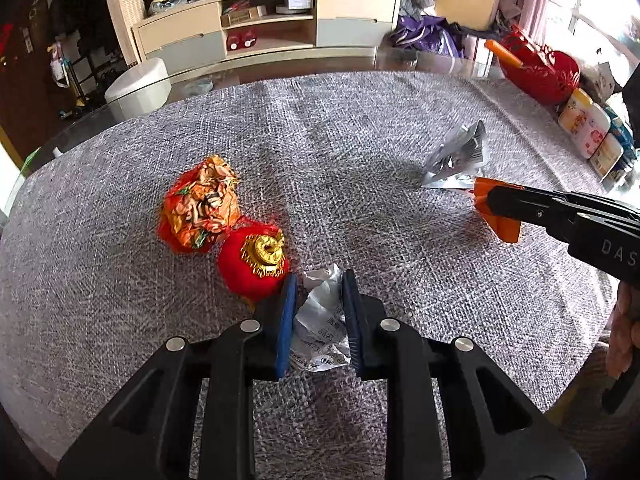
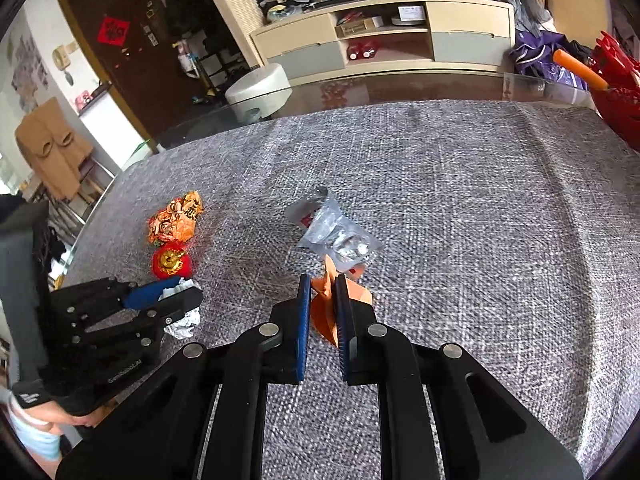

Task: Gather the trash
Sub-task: 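Grasp the crumpled silver-white wrapper with the left gripper while the right holds orange paper, then carry wrapper and orange paper into the bin and open both grippers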

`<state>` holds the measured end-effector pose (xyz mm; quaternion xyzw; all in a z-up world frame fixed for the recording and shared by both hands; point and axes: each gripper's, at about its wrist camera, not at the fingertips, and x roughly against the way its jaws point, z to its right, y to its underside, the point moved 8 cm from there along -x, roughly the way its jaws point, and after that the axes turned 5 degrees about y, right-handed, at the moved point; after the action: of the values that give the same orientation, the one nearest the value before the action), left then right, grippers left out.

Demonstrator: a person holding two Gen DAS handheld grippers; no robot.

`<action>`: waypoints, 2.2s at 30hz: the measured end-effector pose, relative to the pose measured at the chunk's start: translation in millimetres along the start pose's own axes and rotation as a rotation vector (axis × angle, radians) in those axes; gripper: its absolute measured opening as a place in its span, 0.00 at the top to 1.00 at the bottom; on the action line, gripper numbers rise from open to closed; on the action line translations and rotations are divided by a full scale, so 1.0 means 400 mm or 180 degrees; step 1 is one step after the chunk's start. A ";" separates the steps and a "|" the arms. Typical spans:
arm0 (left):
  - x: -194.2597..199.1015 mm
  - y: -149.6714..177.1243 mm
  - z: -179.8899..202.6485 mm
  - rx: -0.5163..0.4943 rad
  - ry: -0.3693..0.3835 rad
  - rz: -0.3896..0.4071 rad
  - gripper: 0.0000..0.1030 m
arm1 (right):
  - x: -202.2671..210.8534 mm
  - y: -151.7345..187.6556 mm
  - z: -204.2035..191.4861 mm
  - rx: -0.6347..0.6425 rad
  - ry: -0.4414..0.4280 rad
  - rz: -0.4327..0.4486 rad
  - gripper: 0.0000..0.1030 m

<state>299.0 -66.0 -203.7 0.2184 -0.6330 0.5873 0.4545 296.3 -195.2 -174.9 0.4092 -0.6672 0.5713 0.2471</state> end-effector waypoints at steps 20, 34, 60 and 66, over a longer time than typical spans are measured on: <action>0.349 0.047 0.059 0.0021 0.0173 0.0581 0.86 | 0.241 0.084 -0.081 0.0170 0.0012 0.0264 0.87; 0.441 0.297 0.134 0.0070 0.0416 0.0535 0.86 | 0.313 0.300 -0.128 0.0138 -0.0187 0.0164 0.87; 0.115 0.652 0.129 0.0263 0.0705 -0.0436 0.85 | 0.091 0.603 -0.142 0.0065 -0.0280 -0.0537 0.86; 0.112 0.653 0.117 0.0280 0.0656 -0.0418 0.63 | 0.073 0.604 -0.130 -0.0059 -0.0291 -0.0587 0.77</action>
<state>50.3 -42.5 -303.9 0.2177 -0.5410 0.6028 0.5446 73.0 -150.0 -275.1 0.4923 -0.6425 0.5206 0.2716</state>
